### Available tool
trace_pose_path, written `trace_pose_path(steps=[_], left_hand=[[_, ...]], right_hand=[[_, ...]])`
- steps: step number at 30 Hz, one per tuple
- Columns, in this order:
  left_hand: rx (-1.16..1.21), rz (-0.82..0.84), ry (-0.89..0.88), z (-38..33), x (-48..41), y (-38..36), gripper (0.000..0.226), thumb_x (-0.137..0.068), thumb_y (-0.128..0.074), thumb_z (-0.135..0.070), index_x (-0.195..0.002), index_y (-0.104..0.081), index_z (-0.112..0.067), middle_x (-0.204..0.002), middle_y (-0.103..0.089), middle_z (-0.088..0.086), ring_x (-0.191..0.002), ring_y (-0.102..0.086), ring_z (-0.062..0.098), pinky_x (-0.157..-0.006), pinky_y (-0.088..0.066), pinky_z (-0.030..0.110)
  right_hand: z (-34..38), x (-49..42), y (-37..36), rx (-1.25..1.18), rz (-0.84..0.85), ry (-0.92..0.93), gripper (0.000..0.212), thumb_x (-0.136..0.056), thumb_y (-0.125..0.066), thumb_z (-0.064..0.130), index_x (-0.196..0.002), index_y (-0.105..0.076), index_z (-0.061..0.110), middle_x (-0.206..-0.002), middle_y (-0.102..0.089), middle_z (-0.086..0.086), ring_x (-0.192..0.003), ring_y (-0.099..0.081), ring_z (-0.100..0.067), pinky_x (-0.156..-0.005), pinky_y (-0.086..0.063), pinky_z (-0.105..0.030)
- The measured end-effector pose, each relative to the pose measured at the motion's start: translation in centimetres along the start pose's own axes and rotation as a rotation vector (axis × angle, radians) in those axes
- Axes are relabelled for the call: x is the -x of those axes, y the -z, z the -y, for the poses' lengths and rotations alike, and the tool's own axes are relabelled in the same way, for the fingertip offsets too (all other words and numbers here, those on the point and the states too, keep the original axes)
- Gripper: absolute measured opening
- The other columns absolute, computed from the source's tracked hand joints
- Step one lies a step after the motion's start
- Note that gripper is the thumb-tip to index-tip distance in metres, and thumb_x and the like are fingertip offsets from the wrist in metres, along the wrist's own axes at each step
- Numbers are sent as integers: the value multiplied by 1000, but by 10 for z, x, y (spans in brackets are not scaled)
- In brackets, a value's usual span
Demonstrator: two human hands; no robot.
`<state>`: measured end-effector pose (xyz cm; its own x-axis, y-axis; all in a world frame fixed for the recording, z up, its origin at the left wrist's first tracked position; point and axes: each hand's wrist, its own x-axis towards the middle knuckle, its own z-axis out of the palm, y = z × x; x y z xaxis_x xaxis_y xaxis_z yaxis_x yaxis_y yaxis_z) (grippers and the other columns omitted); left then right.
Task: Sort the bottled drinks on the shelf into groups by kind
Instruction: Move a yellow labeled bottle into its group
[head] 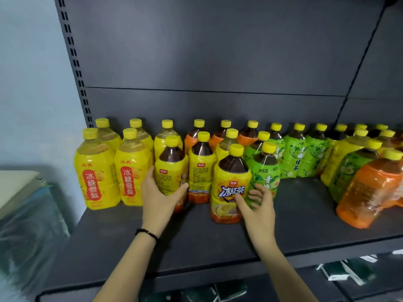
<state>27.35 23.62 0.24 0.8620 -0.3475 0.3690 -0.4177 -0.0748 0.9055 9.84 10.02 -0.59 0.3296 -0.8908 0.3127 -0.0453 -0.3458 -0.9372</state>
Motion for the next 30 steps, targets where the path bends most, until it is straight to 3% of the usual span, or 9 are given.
trace_pose_path(steps=[5, 8, 11, 14, 16, 19, 22, 27, 30], left_hand=[[14, -92, -54, -1, -9, -24, 92, -65, -86, -27, -140, -33, -20, -128, -48, -7, -116, -48, 11, -99, -43, 32], [-11, -102, -54, 3, -7, -24, 90, -67, -85, -25, -141, -34, -20, -125, -50, -7, -110, -49, 10, -90, -42, 26], [-4, -26, -24, 14, -1, -13, 94, -65, -85, -31, -143, -32, -25, -131, -52, -7, -114, -52, 13, -95, -45, 32], [74, 87, 39, 15, 10, -3, 101, -58, -88, -46, -141, -34, -28, -130, -55, -8, -115, -56, 12, -98, -49, 40], [141, 158, 67, 13, 17, 1, 95, -60, -87, -40, -139, -35, -29, -126, -56, -11, -111, -57, 6, -96, -50, 40], [213, 232, 101, 11, 22, 2, 102, -57, -88, -42, -141, -30, -34, -125, -55, -15, -108, -58, 1, -86, -54, 28], [258, 233, 88, 5, 25, 0, 87, -54, -83, -37, -128, -37, -44, -121, -57, -16, -100, -62, -4, -75, -56, 20], [301, 249, 65, 4, 34, 0, 104, -35, -86, -65, -126, -41, -46, -128, -58, -4, -112, -61, 13, -85, -55, 36], [345, 263, 49, -1, 48, -5, 93, -30, -84, -69, -113, -41, -66, -122, -59, -12, -106, -62, 6, -82, -54, 32]], right_hand=[[-7, -4, -5, 105, 88, 107, 77, -77, -75, 38, -143, -40, 19, -121, -39, 4, -116, -45, -10, -99, -43, -25], [-11, -12, -6, 95, 110, 125, 81, -74, -76, 42, -142, -39, 18, -114, -38, 5, -109, -45, -9, -96, -45, -28], [-15, -17, -8, 87, 122, 160, 72, -73, -77, 44, -133, -44, 22, -107, -41, 8, -101, -47, -10, -90, -49, -34], [-19, -12, -15, 32, 170, 204, 73, -70, -78, 47, -128, -38, 28, -119, -42, 9, -114, -46, -11, -95, -46, -29], [-19, -8, -24, -90, 267, 167, 72, -68, -79, 47, -121, -31, 42, -125, -43, 6, -118, -49, -13, -95, -47, -31], [-17, -10, -30, -194, 327, 96, 70, -66, -79, 50, -110, -25, 53, -126, -47, 0, -112, -56, -15, -93, -52, -39], [-17, -10, -27, -229, 350, 98, 77, -62, -77, 59, -117, -23, 58, -135, -47, -4, -119, -55, -15, -97, -51, -43], [-19, 3, -13, -266, 384, 89, 82, -64, -76, 63, -125, -21, 62, -143, -41, -2, -127, -49, -14, -101, -47, -46], [-19, 14, 6, -288, 414, 100, 74, -71, -72, 58, -121, -18, 70, -146, -37, 2, -129, -47, -9, -105, -45, -44]])
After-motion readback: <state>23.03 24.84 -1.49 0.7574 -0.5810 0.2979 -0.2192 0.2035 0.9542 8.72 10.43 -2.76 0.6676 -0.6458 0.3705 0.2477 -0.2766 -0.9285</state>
